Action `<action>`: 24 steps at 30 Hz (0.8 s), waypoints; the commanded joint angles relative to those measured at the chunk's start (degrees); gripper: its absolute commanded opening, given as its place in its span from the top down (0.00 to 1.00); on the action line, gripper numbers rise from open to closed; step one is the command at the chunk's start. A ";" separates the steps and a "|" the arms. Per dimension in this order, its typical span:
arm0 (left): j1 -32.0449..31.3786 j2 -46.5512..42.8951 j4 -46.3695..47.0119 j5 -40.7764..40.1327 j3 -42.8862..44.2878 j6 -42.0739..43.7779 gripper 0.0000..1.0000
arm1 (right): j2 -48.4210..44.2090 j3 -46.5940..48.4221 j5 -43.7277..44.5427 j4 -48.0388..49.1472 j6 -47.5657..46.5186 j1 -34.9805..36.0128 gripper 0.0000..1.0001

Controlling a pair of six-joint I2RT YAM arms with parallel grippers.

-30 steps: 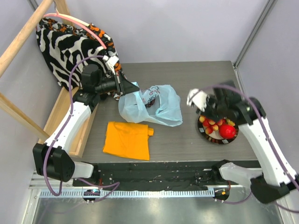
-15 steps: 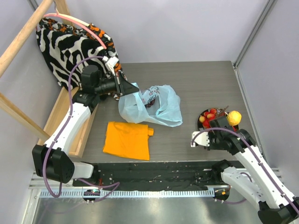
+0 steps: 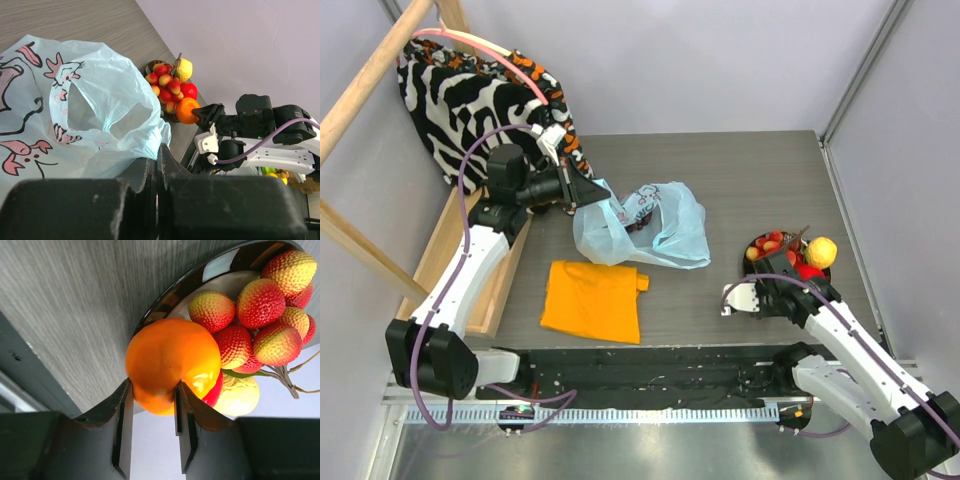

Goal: Take the fake fruits out of the plastic bag

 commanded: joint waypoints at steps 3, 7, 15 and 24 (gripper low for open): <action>0.30 -1.88 0.85 -0.34 -0.40 -0.29 1.00 | 0.25 -1.52 3.09 5.09 -3.06 0.11 0.99; 0.30 -1.27 1.90 0.10 -0.05 -1.52 1.00 | -0.19 -3.01 3.53 5.53 -3.95 0.03 0.99; 0.30 -1.09 2.08 0.36 -0.31 -1.52 1.00 | -0.80 -4.60 4.85 5.88 -3.95 0.03 0.97; 0.30 -0.48 3.22 0.98 0.12 -2.40 1.00 | -4.23 -4.77 6.61 4.84 -5.79 0.12 0.57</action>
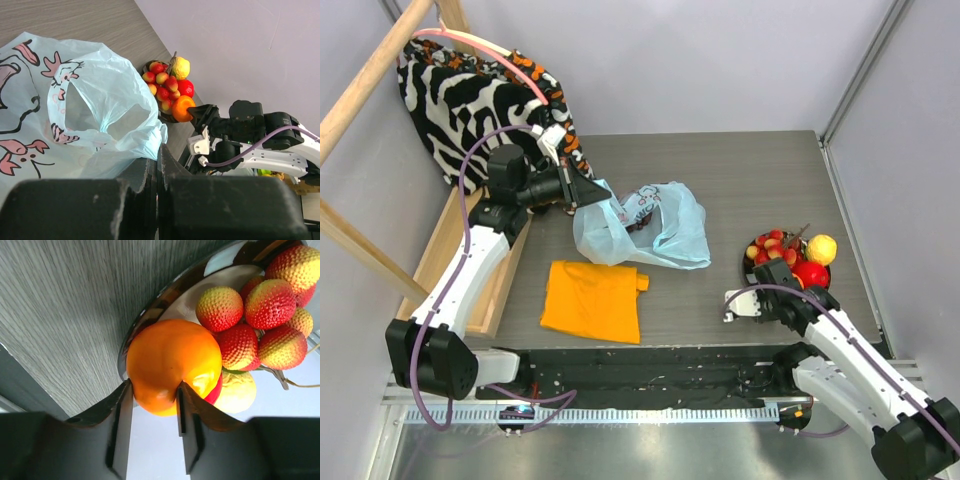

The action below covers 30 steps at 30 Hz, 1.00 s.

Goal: Take the fake fruits out of the plastic bag

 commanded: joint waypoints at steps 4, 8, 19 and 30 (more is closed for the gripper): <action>0.28 -0.52 3.44 1.37 0.50 -1.14 1.00 | -3.14 3.17 2.34 -2.48 -1.35 0.01 0.42; 0.28 -0.43 3.97 1.64 0.32 -1.31 1.00 | -4.11 6.94 0.68 -6.33 -1.53 0.09 0.37; 0.28 -3.76 3.27 4.63 -1.52 -2.37 1.00 | 7.19 41.09 -10.48 -15.68 5.90 0.01 0.30; 1.51 -11.15 -5.44 2.26 -11.72 3.88 1.00 | 44.39 73.92 -37.98 -1.71 50.83 7.11 0.58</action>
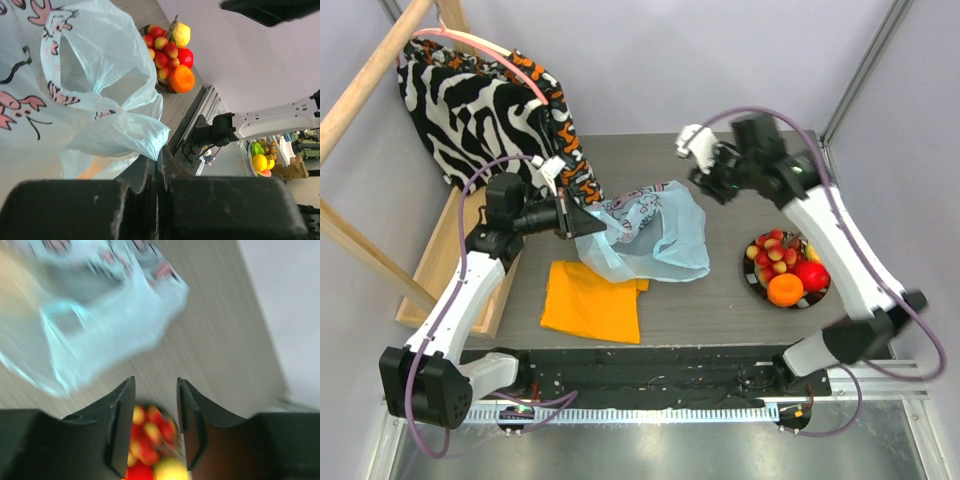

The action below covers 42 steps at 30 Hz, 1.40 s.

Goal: Take the fake fruits out of the plastic bag

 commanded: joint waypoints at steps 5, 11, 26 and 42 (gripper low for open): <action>4.19 -4.38 -2.59 -0.50 -0.88 0.22 1.00 | 17.79 2.85 -19.05 10.64 21.24 13.87 0.72; 6.30 -5.61 -8.12 -0.59 3.16 7.15 1.00 | 23.34 -1.20 -17.14 13.01 24.93 15.46 0.81; 9.73 -8.78 -13.23 1.69 1.32 7.24 1.00 | 49.79 18.65 13.90 25.31 48.57 15.81 0.26; 9.29 -7.99 -13.67 4.33 -1.05 5.58 1.00 | 68.95 35.19 29.36 31.11 41.49 22.75 0.66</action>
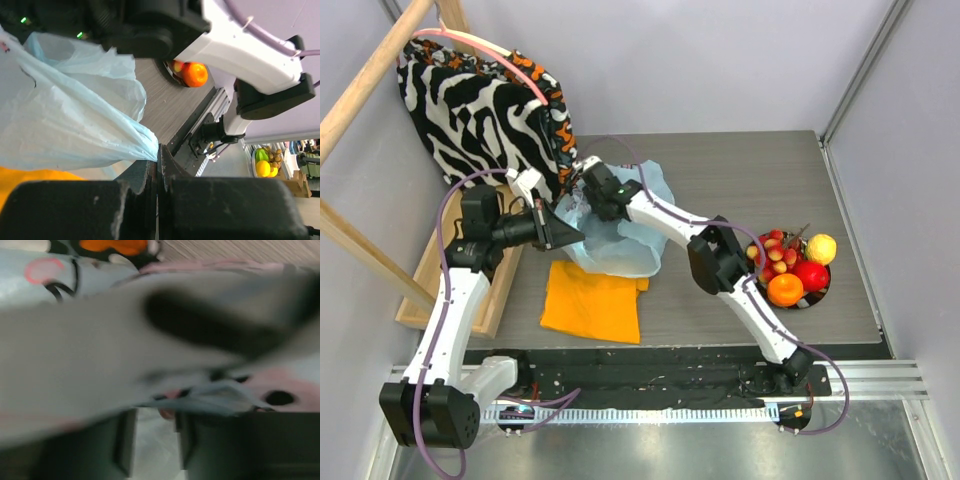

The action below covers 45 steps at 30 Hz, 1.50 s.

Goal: Take the fake fruits out of the plastic bag

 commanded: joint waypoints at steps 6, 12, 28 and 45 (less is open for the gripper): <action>0.02 -0.65 0.65 1.08 0.98 -0.08 1.00 | 0.15 2.56 3.78 4.35 -10.25 3.31 0.99; 0.02 -0.04 3.45 -1.91 0.10 0.27 1.00 | -18.82 -9.99 -11.51 0.66 -11.75 2.52 0.99; 0.02 8.67 12.86 -5.34 3.26 -2.81 1.00 | -48.81 -26.89 -30.34 -6.45 -16.67 0.67 0.99; -0.07 17.37 17.43 -7.72 8.98 -4.48 1.00 | -67.97 -29.70 -18.49 -20.43 -19.48 -26.31 0.99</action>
